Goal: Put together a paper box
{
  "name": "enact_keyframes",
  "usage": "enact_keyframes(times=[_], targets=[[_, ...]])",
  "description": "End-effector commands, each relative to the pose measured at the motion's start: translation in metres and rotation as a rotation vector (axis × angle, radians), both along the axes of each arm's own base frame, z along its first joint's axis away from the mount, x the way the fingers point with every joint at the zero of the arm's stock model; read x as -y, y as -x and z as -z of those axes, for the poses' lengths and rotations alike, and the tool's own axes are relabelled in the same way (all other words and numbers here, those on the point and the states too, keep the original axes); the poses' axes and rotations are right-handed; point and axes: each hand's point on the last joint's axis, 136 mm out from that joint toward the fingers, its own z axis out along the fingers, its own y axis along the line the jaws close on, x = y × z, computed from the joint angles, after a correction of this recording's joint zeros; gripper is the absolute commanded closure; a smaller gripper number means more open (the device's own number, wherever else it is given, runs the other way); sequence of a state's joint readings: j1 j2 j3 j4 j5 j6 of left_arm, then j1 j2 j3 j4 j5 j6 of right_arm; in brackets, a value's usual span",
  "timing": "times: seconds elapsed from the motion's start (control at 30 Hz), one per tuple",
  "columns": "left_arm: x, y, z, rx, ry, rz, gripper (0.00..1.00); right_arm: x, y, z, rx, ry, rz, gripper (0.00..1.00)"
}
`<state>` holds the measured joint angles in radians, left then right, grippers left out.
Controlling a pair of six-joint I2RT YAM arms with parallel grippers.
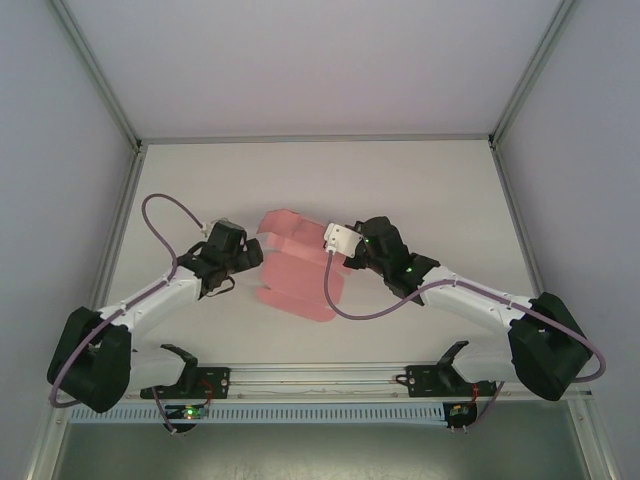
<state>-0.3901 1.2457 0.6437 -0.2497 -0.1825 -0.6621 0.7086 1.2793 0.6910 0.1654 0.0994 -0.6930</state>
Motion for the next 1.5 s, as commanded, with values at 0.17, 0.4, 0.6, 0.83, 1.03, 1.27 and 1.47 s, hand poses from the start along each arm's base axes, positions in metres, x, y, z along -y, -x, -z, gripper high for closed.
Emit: enact_keyframes(times=[0.17,0.4,0.6,0.83,1.03,1.27,1.47], targets=[[0.021,-0.026,-0.019,0.177,0.057,0.117,0.00,0.000,0.002,-0.001,-0.031,-0.044,-0.004,1.00],[0.036,-0.018,-0.027,0.248,0.102,0.237,0.00,-0.002,0.001,-0.001,-0.038,-0.052,-0.004,1.00],[0.056,-0.014,-0.029,0.271,0.157,0.340,0.00,-0.006,0.004,0.001,-0.059,-0.059,-0.024,1.00],[0.072,-0.012,-0.030,0.287,0.168,0.408,0.00,-0.011,0.008,0.002,-0.078,-0.072,-0.053,1.00],[0.082,-0.014,-0.018,0.255,0.150,0.429,0.00,-0.016,0.011,0.000,-0.088,-0.085,-0.076,1.00],[0.082,-0.018,0.003,0.218,0.026,0.380,0.00,-0.022,0.015,0.002,-0.110,-0.102,-0.102,1.00],[0.088,-0.027,0.005,0.249,-0.010,0.310,0.00,-0.024,0.017,0.012,-0.135,-0.083,-0.111,1.00]])
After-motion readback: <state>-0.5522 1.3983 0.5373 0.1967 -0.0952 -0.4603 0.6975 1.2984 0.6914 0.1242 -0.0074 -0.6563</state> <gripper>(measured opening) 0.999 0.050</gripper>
